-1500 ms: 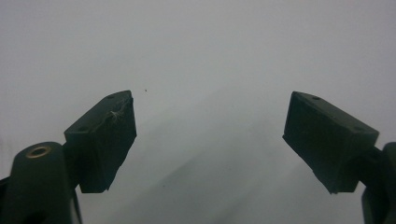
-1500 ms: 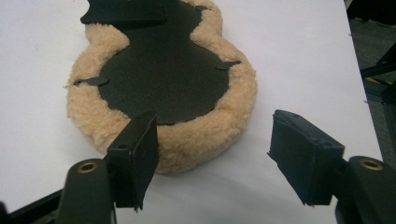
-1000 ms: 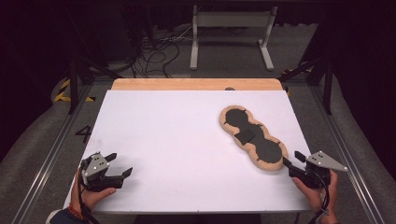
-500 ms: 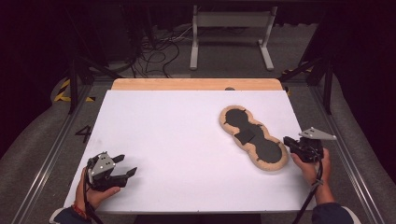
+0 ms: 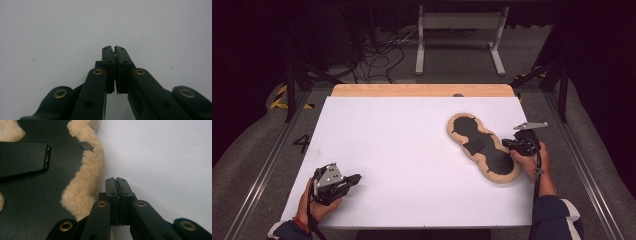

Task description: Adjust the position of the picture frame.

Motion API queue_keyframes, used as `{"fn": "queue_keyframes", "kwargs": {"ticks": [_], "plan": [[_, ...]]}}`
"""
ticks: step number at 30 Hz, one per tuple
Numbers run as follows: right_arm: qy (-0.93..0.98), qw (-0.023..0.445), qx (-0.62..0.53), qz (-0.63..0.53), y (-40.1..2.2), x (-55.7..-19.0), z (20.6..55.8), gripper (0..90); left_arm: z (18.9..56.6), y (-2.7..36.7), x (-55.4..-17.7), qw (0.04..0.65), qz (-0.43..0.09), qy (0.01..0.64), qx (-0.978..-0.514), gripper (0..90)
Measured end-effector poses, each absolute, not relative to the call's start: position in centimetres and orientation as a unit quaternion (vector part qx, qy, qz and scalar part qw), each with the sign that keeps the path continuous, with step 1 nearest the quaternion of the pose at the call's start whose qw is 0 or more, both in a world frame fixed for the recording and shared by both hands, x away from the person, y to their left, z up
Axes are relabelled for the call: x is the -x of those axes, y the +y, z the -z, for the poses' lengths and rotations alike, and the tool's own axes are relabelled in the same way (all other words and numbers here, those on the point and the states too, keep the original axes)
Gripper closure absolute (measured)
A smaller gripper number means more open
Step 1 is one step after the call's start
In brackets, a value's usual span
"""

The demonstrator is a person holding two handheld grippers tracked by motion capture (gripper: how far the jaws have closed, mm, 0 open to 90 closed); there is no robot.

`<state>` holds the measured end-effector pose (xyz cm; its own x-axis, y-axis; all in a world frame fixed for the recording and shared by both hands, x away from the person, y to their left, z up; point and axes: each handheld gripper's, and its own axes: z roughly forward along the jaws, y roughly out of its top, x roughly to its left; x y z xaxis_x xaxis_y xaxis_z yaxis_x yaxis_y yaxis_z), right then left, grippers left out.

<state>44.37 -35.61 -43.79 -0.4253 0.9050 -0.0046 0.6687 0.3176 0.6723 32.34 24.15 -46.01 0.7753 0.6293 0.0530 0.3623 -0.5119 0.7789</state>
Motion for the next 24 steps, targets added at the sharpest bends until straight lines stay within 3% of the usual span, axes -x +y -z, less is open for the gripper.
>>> {"fn": "queue_keyframes", "kwargs": {"ticks": [10,24], "plan": [[0.795,0.181,-0.509,-0.275,-34.1,-46.7,43.6,90.0,46.2,23.5,-32.5,0.398,-0.155,0.276,-0.861,87.7],[0.822,0.202,-0.484,-0.22,-31.3,-49.3,43.2,90.0,46.3,22.9,-32.4,0.394,-0.144,0.269,-0.867,87.7]]}}
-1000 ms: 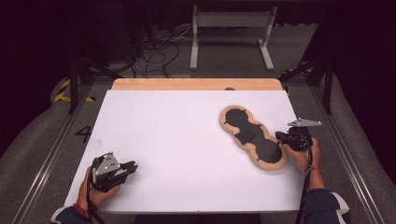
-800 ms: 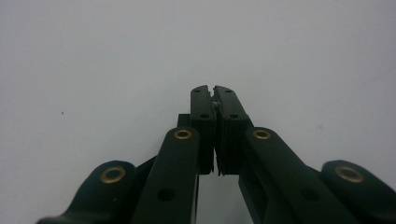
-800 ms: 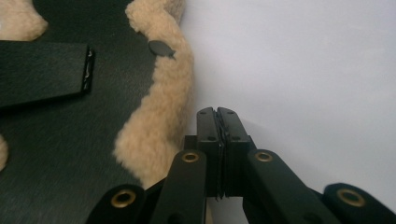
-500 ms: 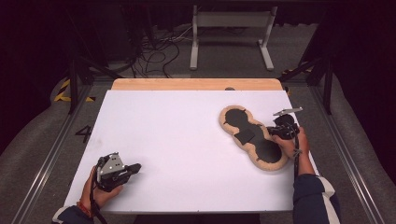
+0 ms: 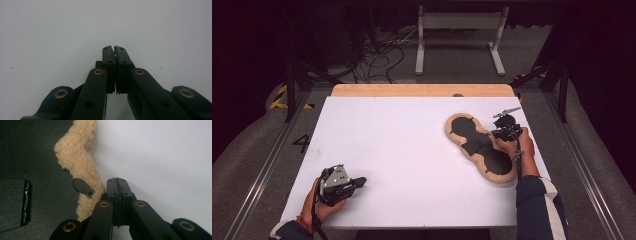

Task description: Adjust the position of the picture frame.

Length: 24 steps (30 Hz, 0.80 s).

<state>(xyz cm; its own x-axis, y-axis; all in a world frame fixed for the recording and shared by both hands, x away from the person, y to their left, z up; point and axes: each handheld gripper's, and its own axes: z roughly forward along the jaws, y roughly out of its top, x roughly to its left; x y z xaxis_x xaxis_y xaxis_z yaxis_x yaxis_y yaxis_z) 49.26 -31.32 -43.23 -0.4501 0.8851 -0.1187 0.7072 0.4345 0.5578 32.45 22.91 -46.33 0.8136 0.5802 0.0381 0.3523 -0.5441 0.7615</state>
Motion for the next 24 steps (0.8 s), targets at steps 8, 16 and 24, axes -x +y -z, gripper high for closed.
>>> {"fn": "queue_keyframes", "kwargs": {"ticks": [8,16,24], "plan": [[0.854,0.191,-0.431,-0.222,-28.2,-49.3,43.2,90.0,46.3,22.3,-32.6,0.392,-0.142,0.26,-0.871,86.9],[0.884,0.182,-0.365,-0.229,-23.8,-48.1,43.4,90.0,46.1,22.2,-32.8,0.39,-0.146,0.264,-0.87,86.0],[0.897,0.172,-0.33,-0.237,-21.0,-47.2,43.5,90.0,46.0,21.7,-33.4,0.388,-0.147,0.264,-0.87,85.4]]}}
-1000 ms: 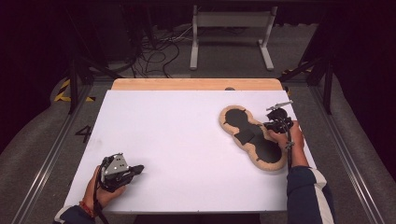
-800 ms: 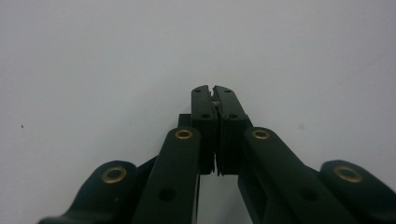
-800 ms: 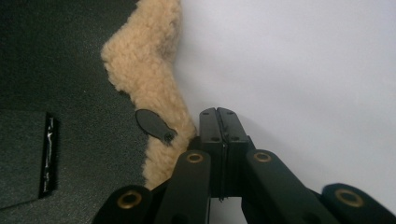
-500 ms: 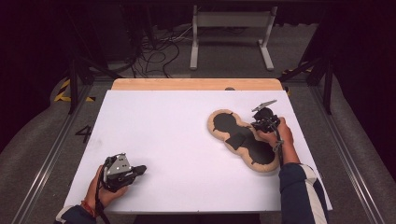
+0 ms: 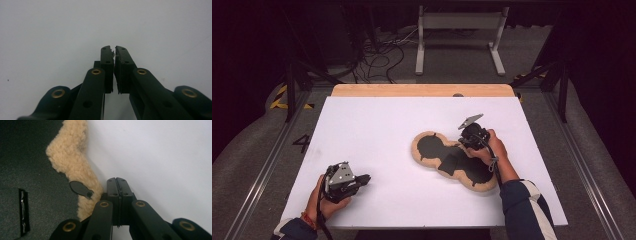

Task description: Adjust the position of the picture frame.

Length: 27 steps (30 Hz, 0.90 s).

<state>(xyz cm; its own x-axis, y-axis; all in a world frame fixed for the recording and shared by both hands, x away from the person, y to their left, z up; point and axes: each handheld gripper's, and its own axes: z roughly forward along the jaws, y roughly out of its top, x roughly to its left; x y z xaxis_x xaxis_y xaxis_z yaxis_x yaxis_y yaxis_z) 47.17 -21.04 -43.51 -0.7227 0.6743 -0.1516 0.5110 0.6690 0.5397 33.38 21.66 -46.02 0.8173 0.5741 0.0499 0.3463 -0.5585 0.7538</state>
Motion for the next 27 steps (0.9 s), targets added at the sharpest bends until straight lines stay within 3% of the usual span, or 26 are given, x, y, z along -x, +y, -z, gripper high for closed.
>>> {"fn": "queue_keyframes", "kwargs": {"ticks": [7,17,27], "plan": [[0.896,0.183,-0.324,-0.24,-20.1,-46.5,43.1,90.0,45.7,20.6,-34.6,0.39,-0.146,0.264,-0.87,84.8],[0.846,0.246,-0.376,-0.286,-25.5,-41.0,40.1,90.0,44.8,19.7,-37.3,0.403,-0.149,0.285,-0.857,80.5],[0.801,0.245,-0.457,-0.299,-30.8,-35.5,42.8,90.0,44.6,17.2,-40.7,0.403,-0.148,0.303,-0.851,73.1]]}}
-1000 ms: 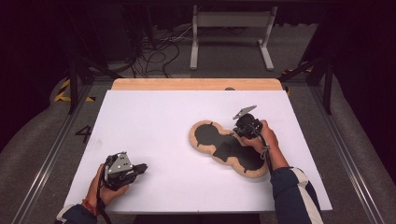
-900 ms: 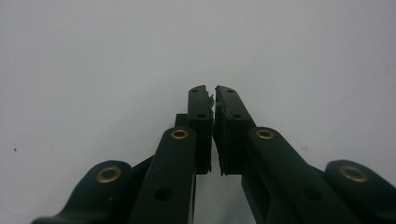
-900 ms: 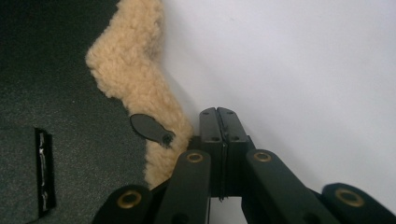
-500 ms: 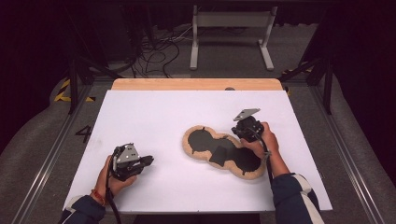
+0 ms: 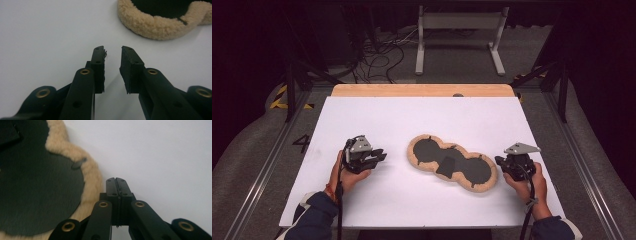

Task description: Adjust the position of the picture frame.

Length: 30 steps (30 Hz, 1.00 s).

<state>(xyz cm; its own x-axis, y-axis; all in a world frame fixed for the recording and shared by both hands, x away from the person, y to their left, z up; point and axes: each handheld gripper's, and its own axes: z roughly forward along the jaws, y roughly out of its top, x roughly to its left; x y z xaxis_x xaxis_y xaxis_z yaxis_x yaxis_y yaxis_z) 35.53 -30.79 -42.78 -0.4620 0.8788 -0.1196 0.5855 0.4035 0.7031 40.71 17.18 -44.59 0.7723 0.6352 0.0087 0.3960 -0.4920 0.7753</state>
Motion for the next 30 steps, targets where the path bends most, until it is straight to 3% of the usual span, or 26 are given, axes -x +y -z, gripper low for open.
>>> {"fn": "queue_keyframes", "kwargs": {"ticks": [7,13,30], "plan": [[0.8,0.23,-0.466,-0.298,-31.1,-32.6,43.5,90.0,44.4,15.5,-42.3,0.407,-0.146,0.314,-0.845,65.6],[0.8,0.218,-0.472,-0.3,-30.8,-30.8,44.0,90.0,44.3,13.9,-43.3,0.4,-0.141,0.312,-0.85,67.0],[0.769,0.215,-0.51,-0.32,-30.7,-31.0,45.1,90.0,46.2,9.9,-46.7,0.372,-0.13,0.336,-0.855,64.8]]}}
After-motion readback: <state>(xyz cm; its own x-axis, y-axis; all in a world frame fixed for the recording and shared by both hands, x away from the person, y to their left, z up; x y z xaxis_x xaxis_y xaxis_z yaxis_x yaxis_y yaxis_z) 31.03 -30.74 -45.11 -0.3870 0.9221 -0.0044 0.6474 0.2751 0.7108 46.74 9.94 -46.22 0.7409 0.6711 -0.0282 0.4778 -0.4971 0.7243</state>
